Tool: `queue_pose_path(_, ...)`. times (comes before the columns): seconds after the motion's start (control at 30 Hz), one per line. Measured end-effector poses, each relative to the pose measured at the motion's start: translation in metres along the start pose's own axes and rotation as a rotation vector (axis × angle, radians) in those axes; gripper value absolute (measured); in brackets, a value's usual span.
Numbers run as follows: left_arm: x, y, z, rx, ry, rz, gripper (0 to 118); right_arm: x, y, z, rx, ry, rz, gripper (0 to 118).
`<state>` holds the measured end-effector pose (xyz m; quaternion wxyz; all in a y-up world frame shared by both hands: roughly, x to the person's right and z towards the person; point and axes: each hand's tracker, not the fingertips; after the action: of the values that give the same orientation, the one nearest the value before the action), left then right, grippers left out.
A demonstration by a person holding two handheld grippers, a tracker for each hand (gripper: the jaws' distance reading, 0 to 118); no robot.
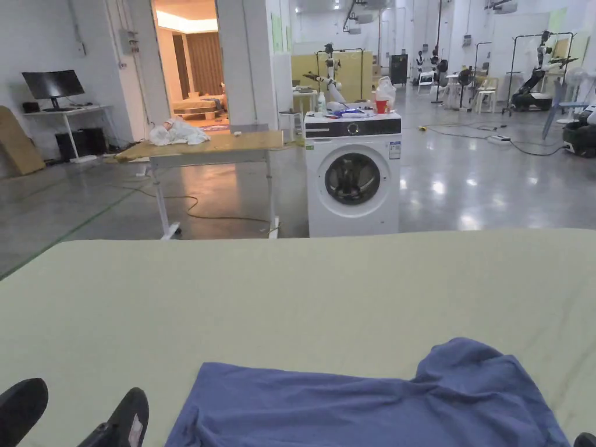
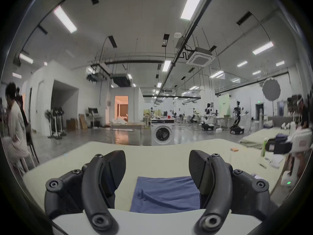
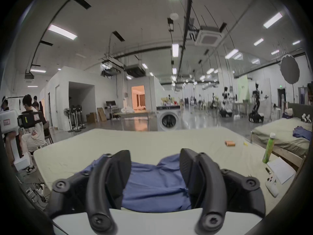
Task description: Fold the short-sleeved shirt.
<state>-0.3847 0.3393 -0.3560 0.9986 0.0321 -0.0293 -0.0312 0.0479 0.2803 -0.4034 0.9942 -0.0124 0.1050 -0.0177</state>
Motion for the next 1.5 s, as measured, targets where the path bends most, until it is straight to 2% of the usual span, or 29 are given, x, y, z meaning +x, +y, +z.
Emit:
queue_pose_path(0.07, 0.009, -0.005, 0.007, -0.052, 0.012, -0.050, 75, -0.004, -0.006, 0.010, 0.013, 0.047, -0.021, 36)
queue_pose_path(0.1, 0.011, -0.008, 0.009, -0.068, 0.002, -0.037, 66, -0.007, -0.009, 0.013, 0.007, 0.037, -0.017, 23)
queue_pose_path(0.13, 0.011, -0.010, 0.013, -0.081, -0.018, -0.030, 47, -0.010, -0.012, 0.014, 0.001, 0.025, -0.012, 10)
queue_pose_path(0.17, 0.012, -0.012, 0.017, -0.095, -0.046, -0.025, 20, -0.011, -0.012, 0.013, -0.014, -0.002, -0.002, 4)
queue_pose_path(0.2, 0.015, -0.014, 0.022, -0.084, -0.041, -0.030, 7, -0.011, -0.015, 0.012, -0.031, -0.015, 0.000, 2)
queue_pose_path(0.23, 0.017, -0.016, 0.023, -0.082, -0.036, -0.032, 3, -0.010, -0.018, 0.011, -0.050, -0.015, -0.003, 0)
queue_pose_path(0.37, 0.013, -0.022, 0.018, -0.107, -0.061, -0.018, 0, -0.002, -0.025, 0.005, -0.074, -0.034, -0.079, 0)
queue_pose_path(0.63, -0.005, -0.035, -0.010, -0.141, -0.025, 0.044, 2, 0.002, -0.024, 0.000, -0.083, -0.043, -0.075, 0)
queue_pose_path(0.67, -0.014, -0.043, -0.024, -0.196, -0.031, 0.078, 17, 0.002, -0.026, -0.001, -0.091, -0.041, -0.084, 0)
queue_pose_path(0.7, -0.026, -0.051, -0.041, -0.280, -0.067, 0.119, 38, 0.003, -0.026, -0.001, -0.099, -0.035, -0.096, 0)
queue_pose_path(0.73, -0.038, -0.064, -0.055, -0.319, -0.091, 0.176, 63, 0.003, -0.028, -0.001, -0.106, -0.029, -0.105, 0)
queue_pose_path(0.77, -0.048, -0.075, -0.070, -0.370, -0.118, 0.222, 79, 0.003, -0.030, 0.000, -0.117, -0.026, -0.113, 0)
queue_pose_path(0.83, -0.066, -0.108, -0.101, -0.446, -0.148, 0.270, 78, 0.007, -0.038, 0.004, -0.131, -0.027, -0.134, 0)
queue_pose_path(0.9, -0.073, -0.142, -0.136, -0.550, -0.121, 0.221, 76, 0.011, -0.045, 0.008, -0.159, -0.034, -0.167, 0)
queue_pose_path(0.97, -0.077, -0.175, -0.169, -0.652, -0.078, 0.171, 63, 0.018, -0.052, 0.012, -0.184, -0.053, -0.184, 0)
queue_pose_path(1.03, -0.084, -0.207, -0.196, -0.741, -0.044, 0.171, 59, 0.024, -0.057, 0.018, -0.206, -0.074, -0.192, 0)
queue_pose_path(1.17, -0.099, -0.244, -0.223, -0.843, 0.042, 0.280, 55, 0.037, -0.063, 0.030, -0.237, -0.135, -0.202, 0)
queue_pose_path(1.23, -0.095, -0.248, -0.221, -0.821, 0.040, 0.266, 45, 0.044, -0.068, 0.035, -0.259, -0.162, -0.206, 0)
queue_pose_path(1.3, -0.081, -0.239, -0.219, -0.825, 0.022, 0.191, 36, 0.051, -0.074, 0.035, -0.294, -0.178, -0.207, 0)
queue_pose_path(1.37, -0.071, -0.240, -0.225, -0.847, -0.049, 0.138, 9, 0.058, -0.081, 0.028, -0.333, -0.192, -0.215, 0)
queue_pose_path(1.43, -0.052, -0.241, -0.232, -0.884, -0.004, 0.037, 6, 0.068, -0.090, 0.011, -0.381, -0.206, -0.239, 0)
queue_pose_path(1.47, -0.046, -0.240, -0.235, -0.888, -0.013, -0.004, 5, 0.074, -0.097, -0.002, -0.436, -0.232, -0.257, 10)
queue_pose_path(1.5, -0.041, -0.241, -0.238, -0.898, -0.016, -0.029, 5, 0.080, -0.107, -0.016, -0.499, -0.264, -0.270, 30)
